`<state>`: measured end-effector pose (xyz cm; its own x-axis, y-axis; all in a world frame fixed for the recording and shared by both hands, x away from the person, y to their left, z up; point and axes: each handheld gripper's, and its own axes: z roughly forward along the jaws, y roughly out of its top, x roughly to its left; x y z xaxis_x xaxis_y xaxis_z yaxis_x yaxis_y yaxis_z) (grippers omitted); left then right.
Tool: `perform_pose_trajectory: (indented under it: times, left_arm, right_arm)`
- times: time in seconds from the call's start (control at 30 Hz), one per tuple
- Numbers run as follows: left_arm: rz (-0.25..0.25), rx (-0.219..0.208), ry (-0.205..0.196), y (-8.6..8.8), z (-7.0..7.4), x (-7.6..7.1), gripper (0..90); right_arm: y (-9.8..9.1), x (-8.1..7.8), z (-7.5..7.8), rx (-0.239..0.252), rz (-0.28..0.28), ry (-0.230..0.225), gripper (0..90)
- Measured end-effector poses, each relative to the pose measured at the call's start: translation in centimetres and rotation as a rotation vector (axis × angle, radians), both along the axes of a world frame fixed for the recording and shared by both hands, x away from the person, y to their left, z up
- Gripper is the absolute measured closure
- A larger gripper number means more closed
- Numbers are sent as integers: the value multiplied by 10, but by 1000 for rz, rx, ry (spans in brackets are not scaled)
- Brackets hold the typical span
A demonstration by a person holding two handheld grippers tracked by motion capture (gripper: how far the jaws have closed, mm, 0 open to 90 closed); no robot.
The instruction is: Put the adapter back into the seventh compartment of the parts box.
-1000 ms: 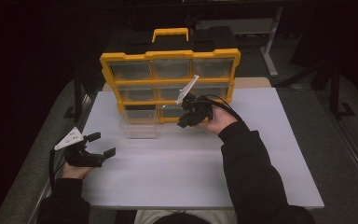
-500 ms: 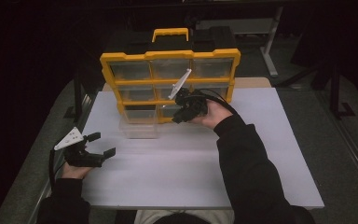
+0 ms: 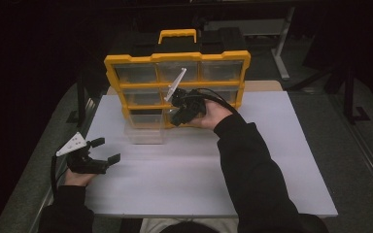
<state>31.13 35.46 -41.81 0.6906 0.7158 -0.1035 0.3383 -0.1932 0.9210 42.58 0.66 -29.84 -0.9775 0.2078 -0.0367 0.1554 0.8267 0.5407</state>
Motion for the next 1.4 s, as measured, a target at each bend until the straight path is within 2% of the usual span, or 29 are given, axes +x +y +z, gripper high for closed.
perform_pose_trajectory:
  times: [0.5,0.8,1.4]
  left_arm:
    - [-1,1,0,0,0,0,0]
    - [-2,1,-2,0,0,0,0]
    - [-8,2,-2,0,0,1,0]
  right_arm:
    - [12,8,8,9,5,-4,750]
    - [29,16,11,2,19,-6,751]
    - [64,22,2,-19,63,0,750]
